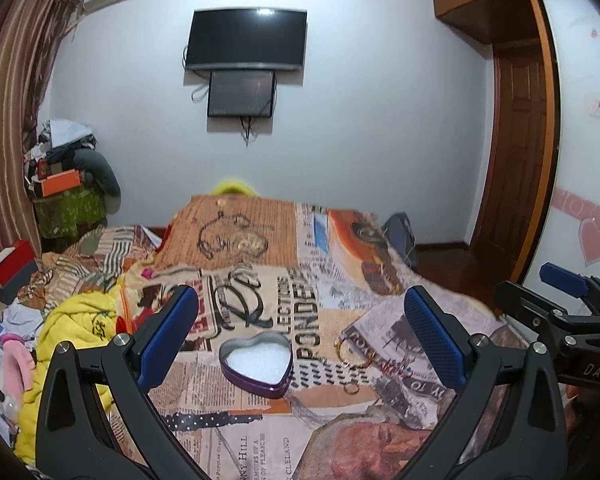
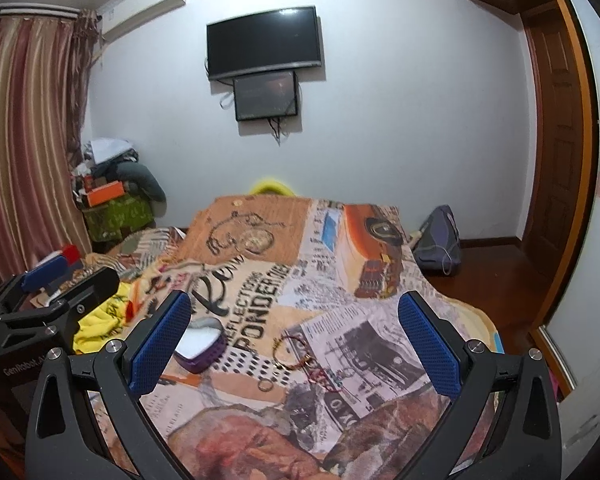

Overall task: Organize jewelry
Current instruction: 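Grasp the gold ring with the left tool while the right tool grasps the silver keyring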

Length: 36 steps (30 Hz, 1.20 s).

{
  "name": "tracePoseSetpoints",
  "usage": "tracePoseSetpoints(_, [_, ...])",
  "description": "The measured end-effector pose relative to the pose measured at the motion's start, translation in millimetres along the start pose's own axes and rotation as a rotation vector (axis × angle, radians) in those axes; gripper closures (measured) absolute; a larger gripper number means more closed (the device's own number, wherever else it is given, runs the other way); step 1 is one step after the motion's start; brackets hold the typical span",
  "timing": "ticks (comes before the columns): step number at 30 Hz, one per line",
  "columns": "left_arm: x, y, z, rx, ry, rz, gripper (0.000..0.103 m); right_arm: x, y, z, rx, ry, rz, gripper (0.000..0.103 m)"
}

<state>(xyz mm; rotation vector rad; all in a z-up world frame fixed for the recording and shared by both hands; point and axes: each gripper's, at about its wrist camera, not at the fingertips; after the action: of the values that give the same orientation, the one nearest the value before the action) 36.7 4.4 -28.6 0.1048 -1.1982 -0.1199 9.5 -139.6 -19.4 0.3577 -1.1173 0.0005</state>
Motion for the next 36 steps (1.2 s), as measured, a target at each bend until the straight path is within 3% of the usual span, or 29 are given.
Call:
tracePoseSetpoints(4, [-11,-6,-28,-0.013,0.081,-0.022,0.0,-10,-16,-22,-0.055,0.06,0.0,0.0])
tracePoseSetpoints(10, [-37,-21,-72,-0.104,0.218,-0.058,0.0,-33,-45,-53,-0.139,0.168,0.01,0.0])
tracePoseSetpoints(16, [-66,-41,-117,-0.182,0.378,-0.085,0.0,-49,-72,-75,-0.165,0.284,-0.006,0.001])
tracePoseSetpoints(21, [-83,-50,-143,-0.276,0.439,-0.047,0.0,-56,-87,-88,-0.151,0.343,-0.023,0.014])
tracePoseSetpoints(26, [-90,-63,-161,-0.325,0.489,-0.066,0.023,-59,-98,-108,-0.097,0.404,-0.062,0.031])
tracePoseSetpoints(36, [-104,-70,-196,-0.392,0.571,-0.064,0.048,-66,-100,-154,-0.006,0.535,-0.069,0.057])
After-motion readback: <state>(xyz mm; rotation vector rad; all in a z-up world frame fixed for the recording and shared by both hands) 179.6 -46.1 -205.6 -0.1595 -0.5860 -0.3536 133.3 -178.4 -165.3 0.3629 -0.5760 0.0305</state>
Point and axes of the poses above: each gripper's, at about its wrist camera, not at the fingertips, and z roughly against the way its jaws point, y to its left, x to its top, and after that the axes turned 13 degrees about -z, right-handed
